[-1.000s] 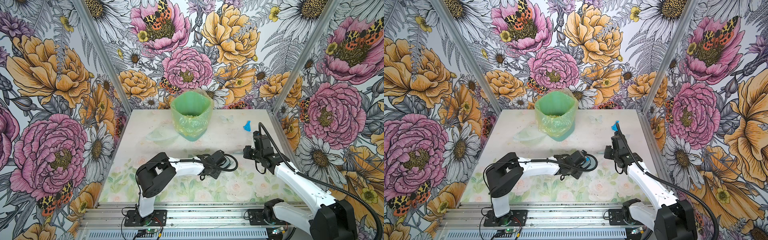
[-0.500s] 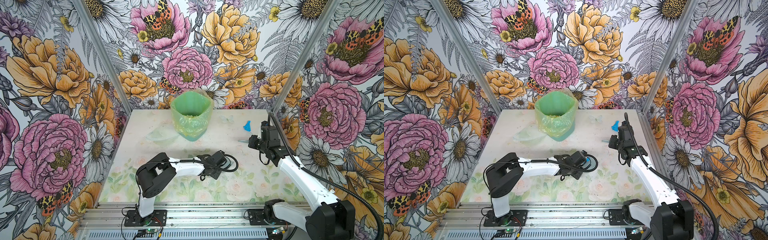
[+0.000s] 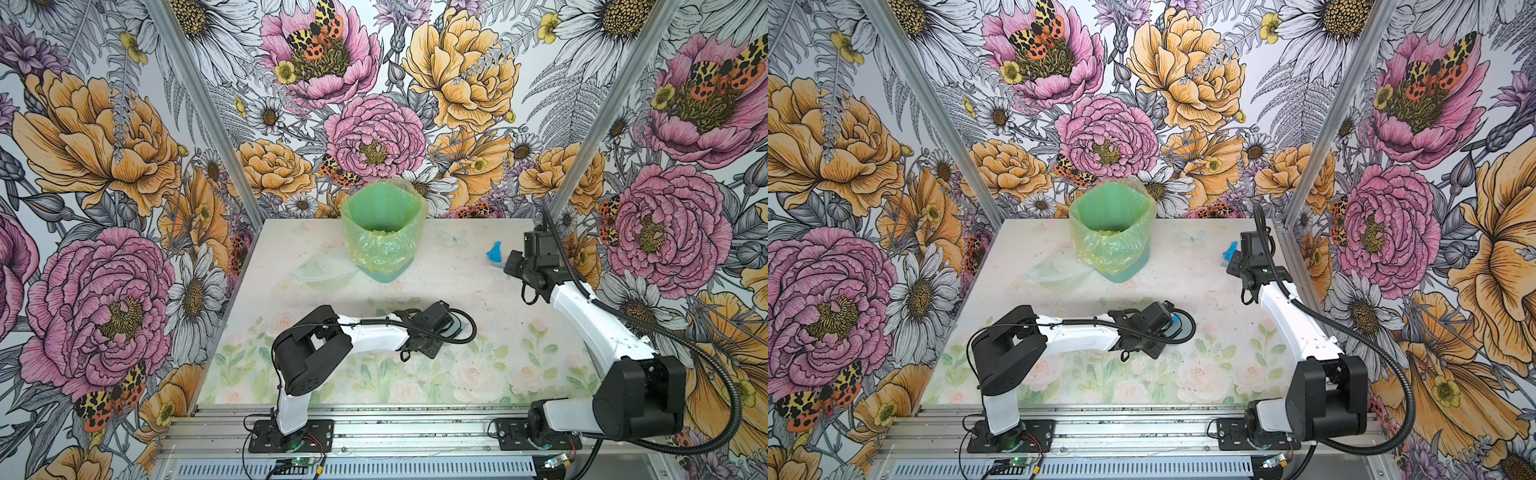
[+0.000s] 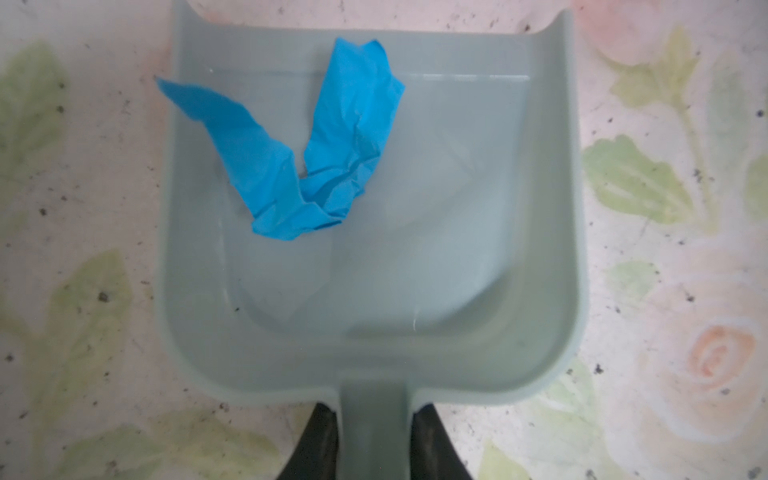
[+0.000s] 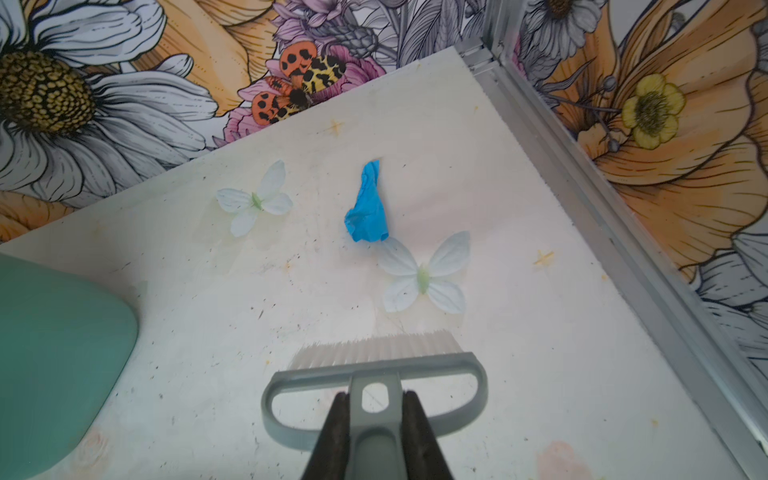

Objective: Sweep away the paper scraps from the table
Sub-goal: 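Move the right brush behind the remaining small blue scrap, then sweep the small blue scrap toward the dustpan with the right brush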

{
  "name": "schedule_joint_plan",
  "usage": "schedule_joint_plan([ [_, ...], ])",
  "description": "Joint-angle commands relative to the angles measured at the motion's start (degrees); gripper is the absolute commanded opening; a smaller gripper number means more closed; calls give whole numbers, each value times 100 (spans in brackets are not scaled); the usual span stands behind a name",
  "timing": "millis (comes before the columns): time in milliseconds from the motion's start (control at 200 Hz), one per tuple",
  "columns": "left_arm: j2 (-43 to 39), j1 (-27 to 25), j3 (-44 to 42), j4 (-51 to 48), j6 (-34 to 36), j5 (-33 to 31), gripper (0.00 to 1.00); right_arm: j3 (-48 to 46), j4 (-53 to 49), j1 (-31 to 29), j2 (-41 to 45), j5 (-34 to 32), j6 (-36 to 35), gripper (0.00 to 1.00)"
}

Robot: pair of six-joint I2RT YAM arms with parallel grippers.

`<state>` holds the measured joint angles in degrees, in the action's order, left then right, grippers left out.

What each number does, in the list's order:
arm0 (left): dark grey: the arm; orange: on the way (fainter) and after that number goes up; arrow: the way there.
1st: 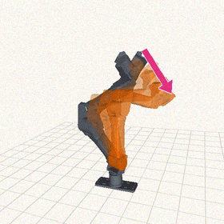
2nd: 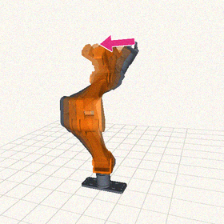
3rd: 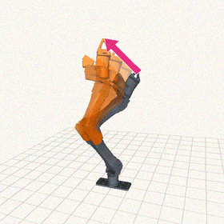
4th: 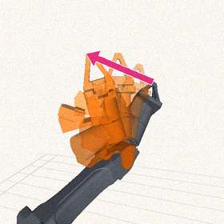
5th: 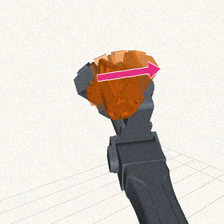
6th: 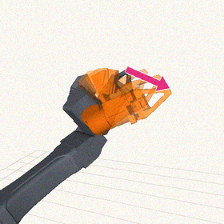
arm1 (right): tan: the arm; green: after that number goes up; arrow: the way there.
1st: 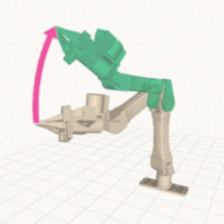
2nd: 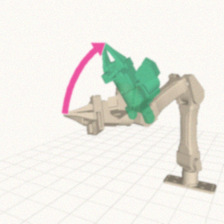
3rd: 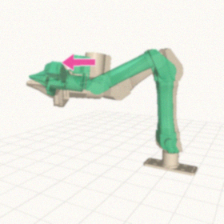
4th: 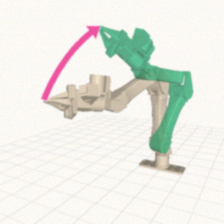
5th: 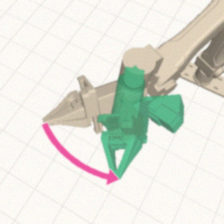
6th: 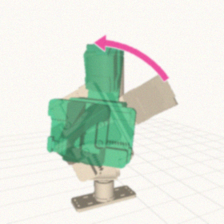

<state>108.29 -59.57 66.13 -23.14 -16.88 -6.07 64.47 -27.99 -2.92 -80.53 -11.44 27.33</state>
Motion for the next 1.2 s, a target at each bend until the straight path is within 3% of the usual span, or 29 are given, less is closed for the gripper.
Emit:
schedule_joint_plan([
  [0, -78, -72, 14, 85, 80, -131, 11, 463, 162, 131, -412, -527, 40, 0],
  [310, -106, -90, 16, 83, 71, -132, 11, 1320, 814, 248, -1633, -804, 369, 0],
  [726, -153, -124, 30, 79, 62, -158, 11, 2236, 913, 269, -3197, -830, 78, 0],
  [941, -142, -120, 58, 77, 61, -149, 11, 2110, 910, 265, -3365, -528, 113, 0],
  [1196, -115, -129, 75, 82, 45, -171, 11, 1354, 916, 81, -2867, -299, 141, 0],
])
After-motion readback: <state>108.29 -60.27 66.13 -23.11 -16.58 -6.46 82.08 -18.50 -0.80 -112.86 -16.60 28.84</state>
